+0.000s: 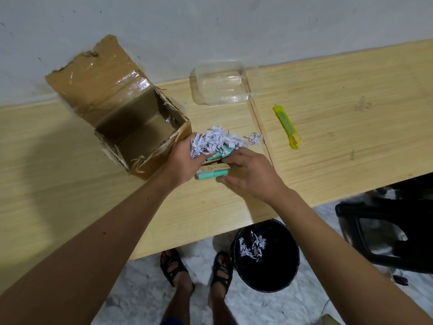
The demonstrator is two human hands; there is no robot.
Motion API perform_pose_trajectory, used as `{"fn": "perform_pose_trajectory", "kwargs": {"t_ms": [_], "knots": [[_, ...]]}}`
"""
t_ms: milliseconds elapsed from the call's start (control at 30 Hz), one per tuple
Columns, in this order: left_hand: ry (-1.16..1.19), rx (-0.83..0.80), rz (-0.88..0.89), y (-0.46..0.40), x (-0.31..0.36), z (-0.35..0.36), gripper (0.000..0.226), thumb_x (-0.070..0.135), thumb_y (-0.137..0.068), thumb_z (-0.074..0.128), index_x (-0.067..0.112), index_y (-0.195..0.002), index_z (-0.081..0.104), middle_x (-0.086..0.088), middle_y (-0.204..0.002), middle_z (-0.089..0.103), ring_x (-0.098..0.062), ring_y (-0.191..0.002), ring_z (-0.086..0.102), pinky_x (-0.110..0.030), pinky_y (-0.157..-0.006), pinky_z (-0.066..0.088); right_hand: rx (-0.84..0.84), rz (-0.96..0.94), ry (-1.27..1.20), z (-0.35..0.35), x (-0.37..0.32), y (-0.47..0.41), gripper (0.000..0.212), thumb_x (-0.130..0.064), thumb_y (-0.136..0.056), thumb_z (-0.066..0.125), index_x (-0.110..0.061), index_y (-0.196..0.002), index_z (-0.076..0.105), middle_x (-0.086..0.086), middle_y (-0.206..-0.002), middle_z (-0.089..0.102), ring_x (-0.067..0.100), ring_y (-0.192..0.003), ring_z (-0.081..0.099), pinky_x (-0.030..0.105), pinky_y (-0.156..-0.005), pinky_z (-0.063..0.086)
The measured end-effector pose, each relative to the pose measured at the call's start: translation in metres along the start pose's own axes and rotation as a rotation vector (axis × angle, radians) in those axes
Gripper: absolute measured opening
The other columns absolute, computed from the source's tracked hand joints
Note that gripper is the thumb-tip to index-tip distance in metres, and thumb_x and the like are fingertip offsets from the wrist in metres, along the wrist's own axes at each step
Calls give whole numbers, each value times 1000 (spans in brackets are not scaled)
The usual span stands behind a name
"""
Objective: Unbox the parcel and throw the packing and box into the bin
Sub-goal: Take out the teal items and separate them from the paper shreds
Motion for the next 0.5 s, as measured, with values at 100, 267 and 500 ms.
{"fn": "perform_pose_trajectory", "kwargs": {"t_ms": [100, 267, 500], "knots": [[1, 7, -23, 1, -4, 0, 40, 21, -92, 80, 20, -129, 63, 8, -120, 73, -14, -116, 71, -44, -100, 60, 16, -11, 35, 6, 0, 3, 51, -27, -75, 90, -10, -120, 74, 1, -118, 69, 18, -97, 69, 34, -85, 59], [9, -7, -2, 2, -4, -1, 42, 15, -92, 80, 13, -132, 63, 6, -120, 73, -15, -119, 69, -44, -108, 55, -28, -52, 32, 4, -4, 6, 38, -19, -81, 82, -12, -117, 72, 0, -118, 69, 17, -94, 69, 37, -81, 59], [-2, -27, -3, 1, -7, -3, 42, 16, -93, 79, 11, -132, 63, -1, -123, 74, -19, -115, 70, -46, -106, 55, -21, -65, 62, -38, -5, 24, 37, -17, -84, 83, -15, -118, 70, -4, -112, 67, 5, -89, 59, 27, -83, 56]]}}
Point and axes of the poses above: each hand's wrist, its own y-axis away from the middle knuckle, its own z-axis out of the palm, x = y × z, the point moved 2 cm from there along -y, towards the middle knuckle
